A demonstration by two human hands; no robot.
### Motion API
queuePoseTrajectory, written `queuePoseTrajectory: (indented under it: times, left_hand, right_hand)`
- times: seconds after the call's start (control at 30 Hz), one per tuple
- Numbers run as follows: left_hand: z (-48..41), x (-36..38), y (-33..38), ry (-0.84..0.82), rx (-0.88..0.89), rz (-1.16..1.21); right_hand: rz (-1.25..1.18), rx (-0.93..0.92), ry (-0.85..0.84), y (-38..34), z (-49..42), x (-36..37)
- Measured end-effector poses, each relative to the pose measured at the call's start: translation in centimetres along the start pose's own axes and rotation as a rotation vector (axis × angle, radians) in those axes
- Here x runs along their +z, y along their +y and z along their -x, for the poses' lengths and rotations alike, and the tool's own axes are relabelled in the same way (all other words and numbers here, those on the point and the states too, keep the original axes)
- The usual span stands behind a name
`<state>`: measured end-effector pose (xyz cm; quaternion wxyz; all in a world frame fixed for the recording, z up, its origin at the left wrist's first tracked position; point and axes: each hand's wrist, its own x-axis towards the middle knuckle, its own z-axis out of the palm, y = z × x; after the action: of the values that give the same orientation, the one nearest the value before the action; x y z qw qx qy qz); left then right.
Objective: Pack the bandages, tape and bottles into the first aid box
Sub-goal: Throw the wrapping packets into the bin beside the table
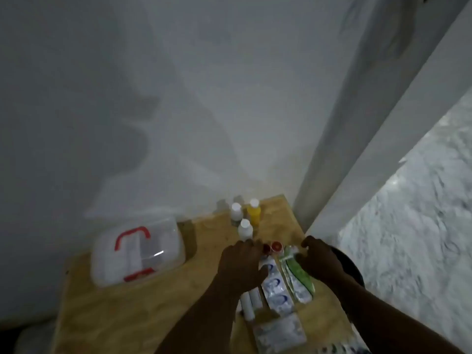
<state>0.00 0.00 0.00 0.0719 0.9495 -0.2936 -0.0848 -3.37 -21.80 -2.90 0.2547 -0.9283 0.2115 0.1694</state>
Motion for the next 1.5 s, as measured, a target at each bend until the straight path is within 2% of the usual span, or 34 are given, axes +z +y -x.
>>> queuePoseTrajectory:
  times: [0.1,0.23,0.43,0.73,0.87,0.97,1.27,1.5]
  left_hand:
    - [-0.6,2.1,1.0,-0.167,-0.115,-0.027]
    - [-1.4,3.8,1.8,-0.201,-0.248,-0.072]
    - [-2.0,4.4,2.3,-0.213,-0.307,-0.088]
    - [-2.1,2.2,1.6,0.001,-0.113,-0.008]
    - [-2.9,0.0,1.7,0.057,-0.001,0.113]
    - [-3.8,-1.9,2.6,0.102,0.017,0.207]
    - [-9.2,-4.1,10.5,0.102,0.127,0.3]
    - [-14.1,1.5,17.2,-0.057,0.151,0.282]
  right_hand:
    - [0.003,0.058,-0.082,1.4,-0.2,1.4]
    - [0.029,0.049,-0.067,1.7,-0.5,2.6]
    - [0.047,0.031,-0.059,2.0,-1.3,2.8]
    - [-0.133,0.06,-0.097,2.6,-0.7,0.4]
    - [-0.183,0.027,-0.013,3.1,-0.2,-2.1]
    - [-0.222,0.059,0.098,3.5,0.2,-4.9]
    - [-0.389,0.288,0.273,9.1,1.2,-11.0]
    - [-0.57,0.427,0.35,16.8,0.1,-8.7]
